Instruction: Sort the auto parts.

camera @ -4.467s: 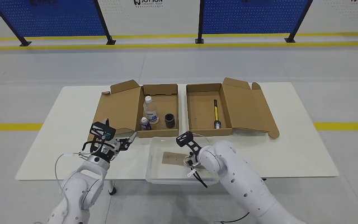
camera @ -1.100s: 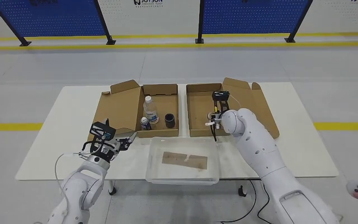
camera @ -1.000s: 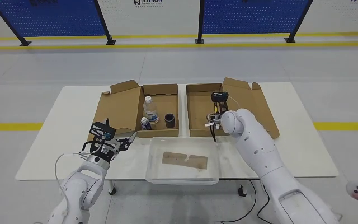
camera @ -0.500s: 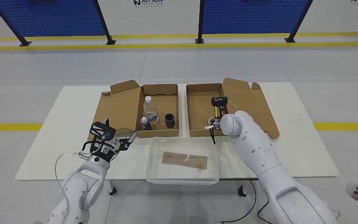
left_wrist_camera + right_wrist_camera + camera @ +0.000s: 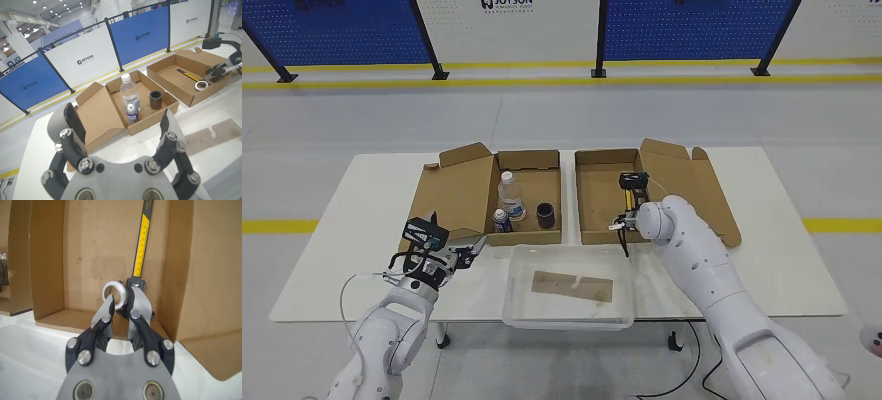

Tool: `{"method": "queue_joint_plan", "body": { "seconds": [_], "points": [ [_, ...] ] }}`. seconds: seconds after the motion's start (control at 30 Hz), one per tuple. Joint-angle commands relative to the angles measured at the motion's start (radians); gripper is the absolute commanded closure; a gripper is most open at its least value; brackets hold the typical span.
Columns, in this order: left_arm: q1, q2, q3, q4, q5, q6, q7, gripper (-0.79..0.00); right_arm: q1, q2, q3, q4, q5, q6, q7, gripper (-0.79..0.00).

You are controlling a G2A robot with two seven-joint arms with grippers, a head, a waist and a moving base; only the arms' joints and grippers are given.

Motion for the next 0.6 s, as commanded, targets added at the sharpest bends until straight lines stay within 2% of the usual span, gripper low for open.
{"method": "queue_joint_plan", "body": {
  "seconds": [0.0,0.17,0.3,0.33,0.37,0.4,0.57],
  "points": [
    [0.0,0.0,0.0,0.0,0.0,0.0,0.0,-0.785,0.002,0.0,0.003,-0.001,0.002,-0.009,-0.005,-0.191],
    [0.0,0.0,0.0,0.0,0.0,0.0,0.0,-0.785,0.002,0.002,0.018,-0.049,0.007,-0.023,-0.03,-0.215],
    [0.0,0.0,0.0,0.0,0.0,0.0,0.0,-0.785,-0.028,0.015,0.064,-0.131,0.023,-0.036,-0.074,-0.292],
    [0.0,0.0,0.0,0.0,0.0,0.0,0.0,-0.785,-0.044,0.02,0.084,-0.16,0.037,-0.041,-0.091,-0.332],
    [0.0,0.0,0.0,0.0,0.0,0.0,0.0,-0.785,-0.064,0.025,0.108,-0.195,0.053,-0.044,-0.109,-0.431],
    [0.0,0.0,0.0,0.0,0.0,0.0,0.0,-0.785,-0.089,0.031,0.132,-0.235,0.069,-0.05,-0.127,-0.785],
    [0.0,0.0,0.0,0.0,0.0,0.0,0.0,-0.785,-0.263,0.062,0.255,-0.495,0.129,-0.081,-0.196,-0.785]
  ]
}}
